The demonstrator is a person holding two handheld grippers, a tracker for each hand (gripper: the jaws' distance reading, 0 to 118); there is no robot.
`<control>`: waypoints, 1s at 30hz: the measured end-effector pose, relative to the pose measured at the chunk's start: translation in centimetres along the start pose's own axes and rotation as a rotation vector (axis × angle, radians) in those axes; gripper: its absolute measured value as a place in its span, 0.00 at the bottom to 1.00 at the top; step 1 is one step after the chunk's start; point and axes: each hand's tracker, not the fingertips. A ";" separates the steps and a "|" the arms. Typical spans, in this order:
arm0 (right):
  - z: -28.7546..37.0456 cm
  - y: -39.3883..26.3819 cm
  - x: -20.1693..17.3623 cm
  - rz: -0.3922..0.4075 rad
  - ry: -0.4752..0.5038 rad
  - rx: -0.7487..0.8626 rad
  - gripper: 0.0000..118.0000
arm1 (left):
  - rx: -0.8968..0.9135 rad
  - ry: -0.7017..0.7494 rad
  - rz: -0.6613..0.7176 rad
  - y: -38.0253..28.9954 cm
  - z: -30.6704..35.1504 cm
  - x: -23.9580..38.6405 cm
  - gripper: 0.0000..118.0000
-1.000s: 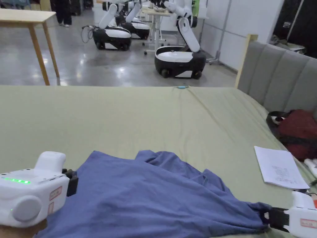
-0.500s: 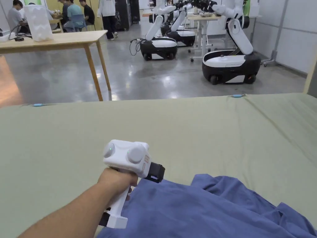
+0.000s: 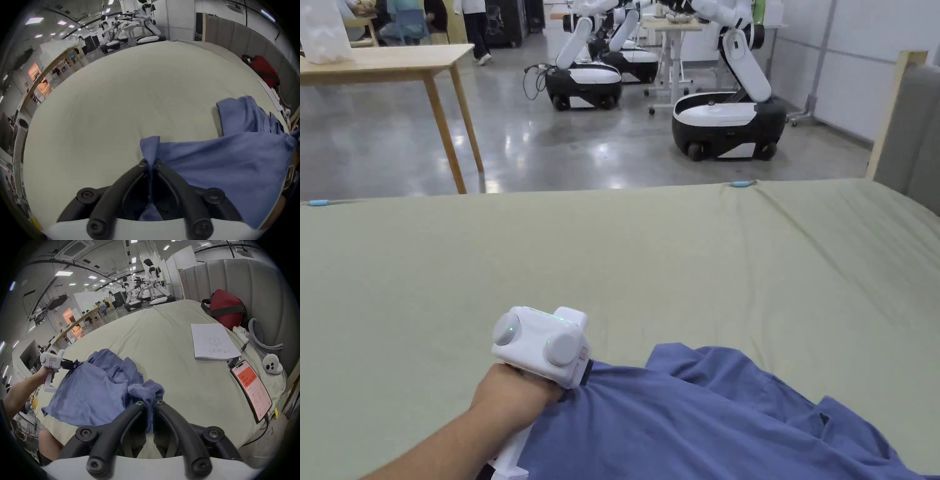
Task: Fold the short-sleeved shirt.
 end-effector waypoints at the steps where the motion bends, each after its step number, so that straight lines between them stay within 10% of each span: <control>1: 0.1 0.2 -0.3 0.006 -0.008 0.003 0.06 | 0.001 -0.003 0.027 -0.3 1.1 0.2 0.00; 10: 3.7 3.3 -3.0 0.075 -0.021 0.104 0.06 | 0.225 0.020 0.126 -1.0 15.2 -3.6 0.00; 30: 16.3 21.5 -23.7 0.230 0.066 0.541 0.06 | 0.751 0.336 0.349 -8.2 51.5 -13.8 0.00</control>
